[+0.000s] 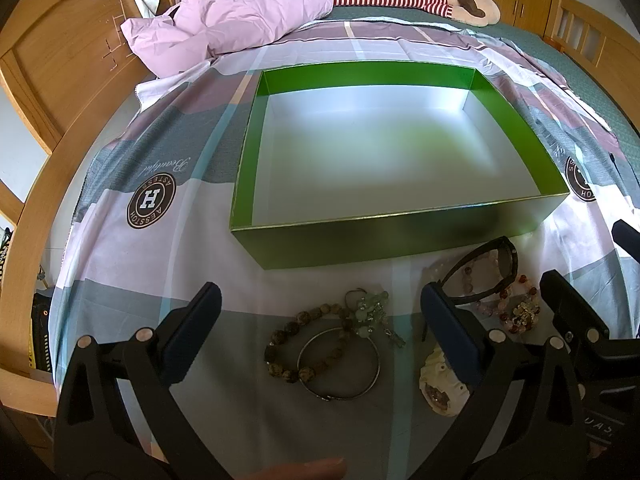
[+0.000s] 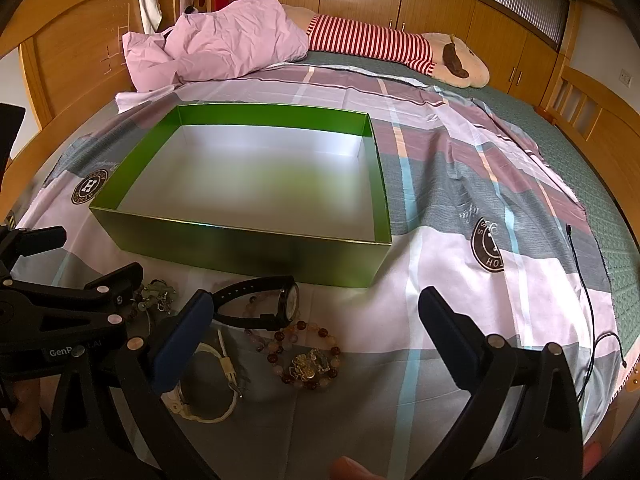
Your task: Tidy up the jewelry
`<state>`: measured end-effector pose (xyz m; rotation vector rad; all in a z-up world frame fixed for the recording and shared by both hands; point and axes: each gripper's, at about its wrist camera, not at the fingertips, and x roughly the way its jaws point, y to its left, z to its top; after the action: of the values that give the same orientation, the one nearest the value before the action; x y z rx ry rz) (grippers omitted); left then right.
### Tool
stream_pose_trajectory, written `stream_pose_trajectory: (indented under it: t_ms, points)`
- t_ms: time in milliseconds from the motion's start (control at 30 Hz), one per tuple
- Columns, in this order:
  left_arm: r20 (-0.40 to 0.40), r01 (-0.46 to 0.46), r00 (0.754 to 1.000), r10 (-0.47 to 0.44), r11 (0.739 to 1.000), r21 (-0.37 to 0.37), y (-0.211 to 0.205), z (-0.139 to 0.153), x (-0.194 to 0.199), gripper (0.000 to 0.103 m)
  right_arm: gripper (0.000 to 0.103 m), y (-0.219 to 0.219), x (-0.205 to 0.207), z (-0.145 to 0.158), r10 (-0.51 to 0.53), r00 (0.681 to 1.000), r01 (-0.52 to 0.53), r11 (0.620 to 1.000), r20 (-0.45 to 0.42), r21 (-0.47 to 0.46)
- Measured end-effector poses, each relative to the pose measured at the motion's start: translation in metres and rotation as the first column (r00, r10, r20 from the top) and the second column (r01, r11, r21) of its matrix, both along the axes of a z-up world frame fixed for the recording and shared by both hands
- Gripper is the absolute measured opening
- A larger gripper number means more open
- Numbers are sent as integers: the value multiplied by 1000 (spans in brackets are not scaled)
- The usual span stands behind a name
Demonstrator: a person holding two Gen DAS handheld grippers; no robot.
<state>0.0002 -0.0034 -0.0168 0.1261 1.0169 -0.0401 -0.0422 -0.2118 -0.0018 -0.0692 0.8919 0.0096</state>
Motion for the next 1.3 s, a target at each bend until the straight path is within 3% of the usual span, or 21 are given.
stream_pose_trajectory:
  t_ms: [600,767,867,967,1033,1200,1300]
  points:
    - [-11,1,1000,-1,1000,-5,2,-2,1,99,101,1,1,-2,-8,1000,8,1000,-4,-13]
    - [-24,14,1000,-15,999,-44,9,3,4,99,101,-22,4,9,-125,990,133,984,71,-121]
    - [-42,-36,999,33,997,-69,27,4,10,95,100,-42,5,4,-154,988,155,987,27,-46]
    - [-106,-74,993,59,988,-135,41,-2,16,75,78,-45,9,-9,-116,991,118,993,-71,30]
    - [-129,-67,991,48,987,-144,40,-6,16,59,54,-36,9,-19,-70,990,76,996,-123,48]
    - [-150,58,985,-80,988,-140,9,-12,5,57,48,-22,11,-28,-19,987,36,994,-158,104]
    - [-189,174,960,-204,971,-167,-15,-17,-8,57,48,-26,14,-30,-47,984,70,989,-170,132]
